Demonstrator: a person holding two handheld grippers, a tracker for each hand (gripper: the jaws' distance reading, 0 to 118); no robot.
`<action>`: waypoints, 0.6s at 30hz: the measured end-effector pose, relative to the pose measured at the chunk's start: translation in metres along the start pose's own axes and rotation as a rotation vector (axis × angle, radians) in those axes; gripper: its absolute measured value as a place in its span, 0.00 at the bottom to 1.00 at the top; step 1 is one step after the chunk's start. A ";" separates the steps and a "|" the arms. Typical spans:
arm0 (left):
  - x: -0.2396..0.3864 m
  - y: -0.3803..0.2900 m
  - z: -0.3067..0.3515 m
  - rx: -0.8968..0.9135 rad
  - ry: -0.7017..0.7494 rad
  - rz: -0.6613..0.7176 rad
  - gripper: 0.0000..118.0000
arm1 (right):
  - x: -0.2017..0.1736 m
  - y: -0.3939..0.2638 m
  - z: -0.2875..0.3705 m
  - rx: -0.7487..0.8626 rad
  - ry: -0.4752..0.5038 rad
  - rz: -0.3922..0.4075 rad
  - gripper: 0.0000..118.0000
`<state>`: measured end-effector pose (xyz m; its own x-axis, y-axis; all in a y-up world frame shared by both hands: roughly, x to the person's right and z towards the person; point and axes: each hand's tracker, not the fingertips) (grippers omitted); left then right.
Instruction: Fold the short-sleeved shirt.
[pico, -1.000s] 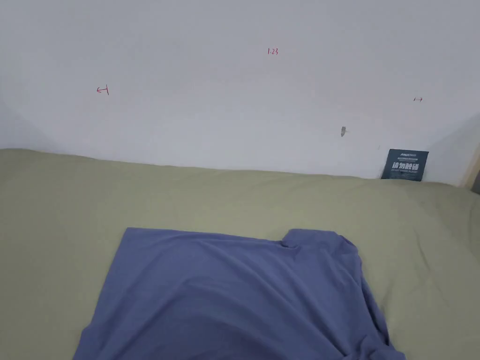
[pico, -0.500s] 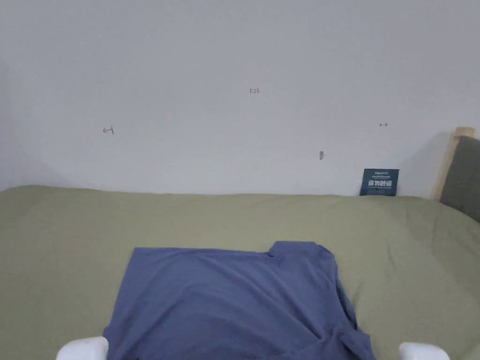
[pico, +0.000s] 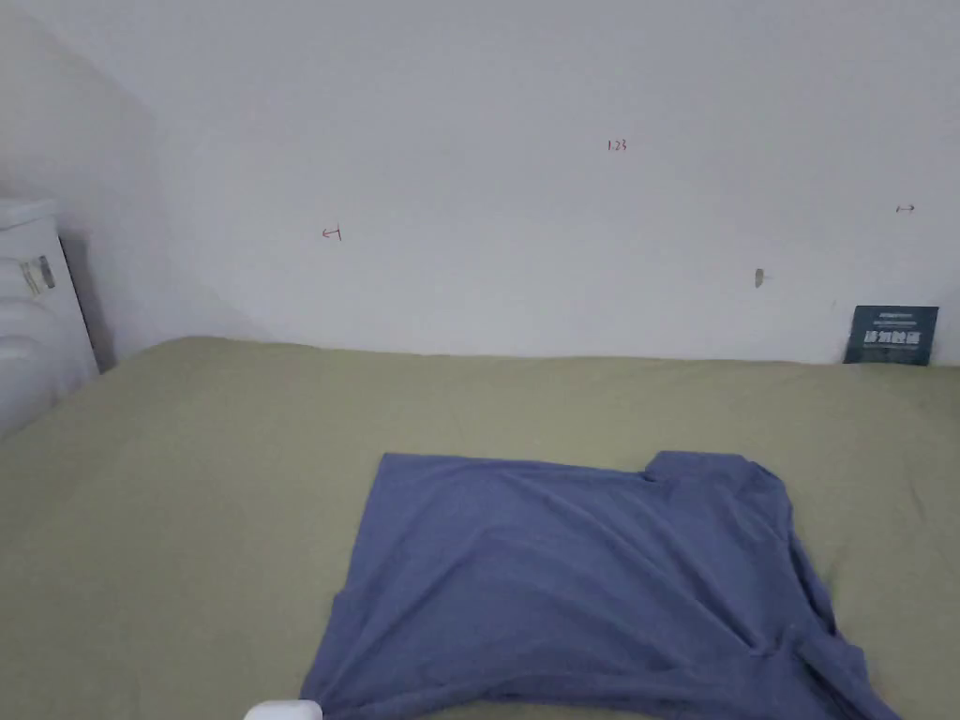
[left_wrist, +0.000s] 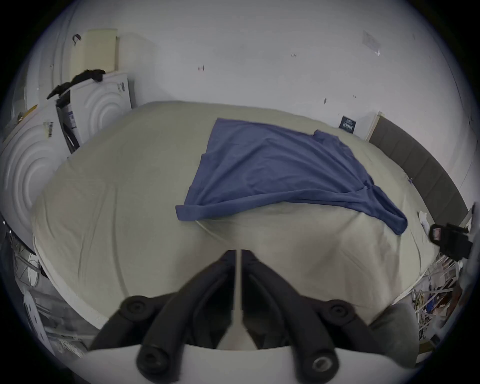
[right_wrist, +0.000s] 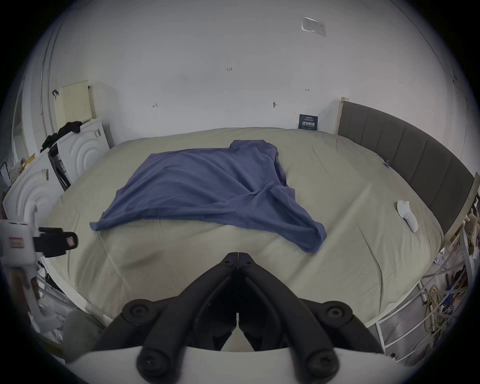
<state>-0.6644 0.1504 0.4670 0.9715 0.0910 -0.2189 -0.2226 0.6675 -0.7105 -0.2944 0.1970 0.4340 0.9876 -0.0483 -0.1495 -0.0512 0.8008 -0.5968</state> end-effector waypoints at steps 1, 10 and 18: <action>-0.007 0.006 -0.010 -0.013 0.008 -0.003 0.74 | 0.004 0.004 -0.001 0.001 0.002 -0.005 0.02; -0.022 0.053 -0.082 -0.068 0.023 0.040 0.00 | 0.041 0.025 -0.010 -0.007 -0.005 -0.065 0.02; -0.013 0.048 -0.098 -0.139 -0.041 0.109 0.00 | 0.068 0.021 -0.029 -0.053 -0.059 -0.098 0.25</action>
<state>-0.6952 0.1087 0.3702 0.9427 0.1896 -0.2744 -0.3336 0.5436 -0.7702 -0.2328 0.1929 0.3886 0.9952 -0.0879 -0.0430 0.0393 0.7611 -0.6474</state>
